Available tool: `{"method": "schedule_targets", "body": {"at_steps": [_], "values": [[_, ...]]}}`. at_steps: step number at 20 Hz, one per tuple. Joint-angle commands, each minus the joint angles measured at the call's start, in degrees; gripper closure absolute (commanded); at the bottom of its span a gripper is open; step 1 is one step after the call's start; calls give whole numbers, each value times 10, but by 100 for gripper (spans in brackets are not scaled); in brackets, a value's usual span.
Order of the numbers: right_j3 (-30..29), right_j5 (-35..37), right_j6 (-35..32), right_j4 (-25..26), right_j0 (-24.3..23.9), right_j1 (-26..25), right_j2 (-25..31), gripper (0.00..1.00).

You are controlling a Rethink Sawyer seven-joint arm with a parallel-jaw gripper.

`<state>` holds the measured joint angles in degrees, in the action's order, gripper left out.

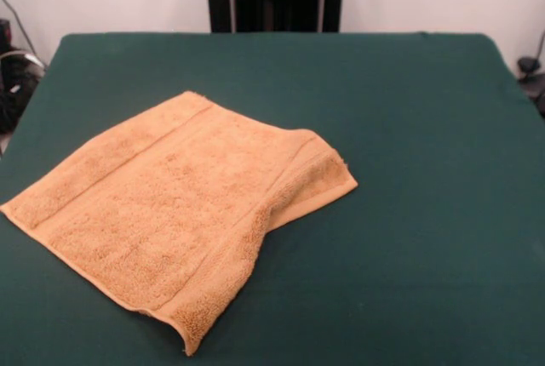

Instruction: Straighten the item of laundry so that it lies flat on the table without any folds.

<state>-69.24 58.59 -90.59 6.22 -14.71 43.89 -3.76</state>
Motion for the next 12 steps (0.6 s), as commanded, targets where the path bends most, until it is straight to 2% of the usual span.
{"method": "schedule_targets", "body": {"at_steps": [1,12], "values": [[-163,-43,37,2,-11,-1,57,0],[-180,-33,22,10,-12,10,59,0]]}}
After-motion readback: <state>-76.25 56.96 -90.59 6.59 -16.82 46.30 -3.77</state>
